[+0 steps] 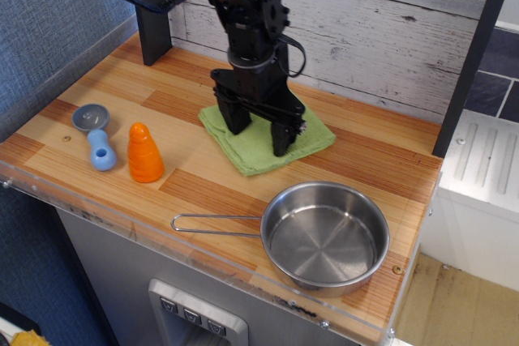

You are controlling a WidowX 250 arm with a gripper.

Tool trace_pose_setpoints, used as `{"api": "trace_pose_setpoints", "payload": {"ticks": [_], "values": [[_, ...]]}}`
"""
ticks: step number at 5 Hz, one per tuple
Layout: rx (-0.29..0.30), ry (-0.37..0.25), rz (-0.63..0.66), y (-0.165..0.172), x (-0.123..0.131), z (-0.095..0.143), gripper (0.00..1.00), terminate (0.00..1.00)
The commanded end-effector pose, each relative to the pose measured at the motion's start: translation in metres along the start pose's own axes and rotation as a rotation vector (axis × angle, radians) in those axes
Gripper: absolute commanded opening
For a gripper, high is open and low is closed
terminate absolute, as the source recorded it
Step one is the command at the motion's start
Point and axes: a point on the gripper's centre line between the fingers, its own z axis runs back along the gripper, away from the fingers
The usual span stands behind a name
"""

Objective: Move the green cloth and place it behind the blue spoon

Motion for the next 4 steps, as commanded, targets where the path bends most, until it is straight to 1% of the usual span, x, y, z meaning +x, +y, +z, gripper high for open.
{"api": "trace_pose_setpoints", "payload": {"ticks": [1,2,3,4], "values": [[0.021,0.009,0.052,0.06,-0.005,-0.006,1.0,0.0],[0.022,0.019,0.09,0.085,-0.014,-0.009,1.0,0.0],[0.029,0.015,0.123,0.107,-0.02,-0.006,1.0,0.0],[0.025,0.034,0.118,0.121,-0.025,-0.004,1.0,0.0]]}}
